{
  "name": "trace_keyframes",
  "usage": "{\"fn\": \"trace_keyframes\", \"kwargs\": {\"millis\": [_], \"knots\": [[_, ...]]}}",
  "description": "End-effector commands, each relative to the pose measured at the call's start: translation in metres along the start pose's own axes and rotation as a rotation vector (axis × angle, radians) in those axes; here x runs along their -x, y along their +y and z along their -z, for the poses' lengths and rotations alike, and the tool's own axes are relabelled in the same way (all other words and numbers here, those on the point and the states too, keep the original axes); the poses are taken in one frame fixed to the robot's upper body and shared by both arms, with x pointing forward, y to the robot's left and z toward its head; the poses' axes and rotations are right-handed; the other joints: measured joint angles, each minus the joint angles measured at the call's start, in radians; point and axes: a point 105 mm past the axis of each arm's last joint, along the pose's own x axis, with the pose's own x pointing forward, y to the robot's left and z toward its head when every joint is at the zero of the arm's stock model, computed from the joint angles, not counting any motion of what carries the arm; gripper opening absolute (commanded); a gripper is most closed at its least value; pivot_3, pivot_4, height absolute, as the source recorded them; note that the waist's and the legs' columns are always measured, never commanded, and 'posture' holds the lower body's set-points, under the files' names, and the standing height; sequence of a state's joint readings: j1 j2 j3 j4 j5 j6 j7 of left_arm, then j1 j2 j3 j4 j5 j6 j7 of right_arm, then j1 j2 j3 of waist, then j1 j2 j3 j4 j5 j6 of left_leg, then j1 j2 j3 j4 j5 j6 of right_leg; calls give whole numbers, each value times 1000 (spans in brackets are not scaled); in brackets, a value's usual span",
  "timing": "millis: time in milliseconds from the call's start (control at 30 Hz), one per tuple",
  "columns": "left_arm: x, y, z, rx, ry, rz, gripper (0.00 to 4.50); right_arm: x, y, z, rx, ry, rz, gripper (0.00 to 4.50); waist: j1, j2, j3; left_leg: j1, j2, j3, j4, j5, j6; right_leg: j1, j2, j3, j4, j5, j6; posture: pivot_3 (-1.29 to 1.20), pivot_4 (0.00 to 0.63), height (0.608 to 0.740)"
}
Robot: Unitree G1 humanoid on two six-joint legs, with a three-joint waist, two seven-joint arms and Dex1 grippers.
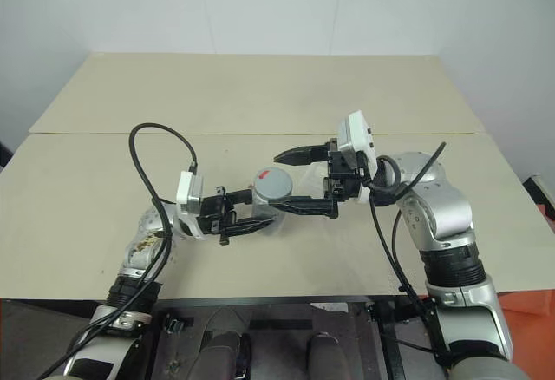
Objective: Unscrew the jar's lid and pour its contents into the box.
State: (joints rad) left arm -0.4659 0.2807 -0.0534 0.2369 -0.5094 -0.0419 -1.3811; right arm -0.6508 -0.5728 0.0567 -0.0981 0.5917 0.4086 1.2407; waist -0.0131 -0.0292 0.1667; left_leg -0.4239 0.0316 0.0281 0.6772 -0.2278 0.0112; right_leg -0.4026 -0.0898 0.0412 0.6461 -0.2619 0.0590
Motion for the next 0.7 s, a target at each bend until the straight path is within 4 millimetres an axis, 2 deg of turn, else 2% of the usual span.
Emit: {"fn": "trace_keyframes", "kwargs": {"millis": [33, 500, 700], "knots": [[-1, 2, -7, -33, -11, 18, 2135, 12, -6, -10, 71, -13, 65, 4442, 1, 0, 0, 0, 0, 0, 0, 0, 0, 0, 0, 0, 0, 0, 0, 0, 150, 740], [-1, 3, -3, -36, -10, 4, 2135, 27, -18, -1, 67, 30, 159, 4442, 1, 0, 0, 0, 0, 1, 0, 0, 0, 0, 0, 0, 0, 0, 0, 0, 150, 740], [-1, 3, -3, -35, -11, 1, 2135, 30, -16, -1, 66, 30, 162, 4442, 1, 0, 0, 0, 0, 1, 0, 0, 0, 0, 0, 0, 0, 0, 0, 0, 150, 740]]}}
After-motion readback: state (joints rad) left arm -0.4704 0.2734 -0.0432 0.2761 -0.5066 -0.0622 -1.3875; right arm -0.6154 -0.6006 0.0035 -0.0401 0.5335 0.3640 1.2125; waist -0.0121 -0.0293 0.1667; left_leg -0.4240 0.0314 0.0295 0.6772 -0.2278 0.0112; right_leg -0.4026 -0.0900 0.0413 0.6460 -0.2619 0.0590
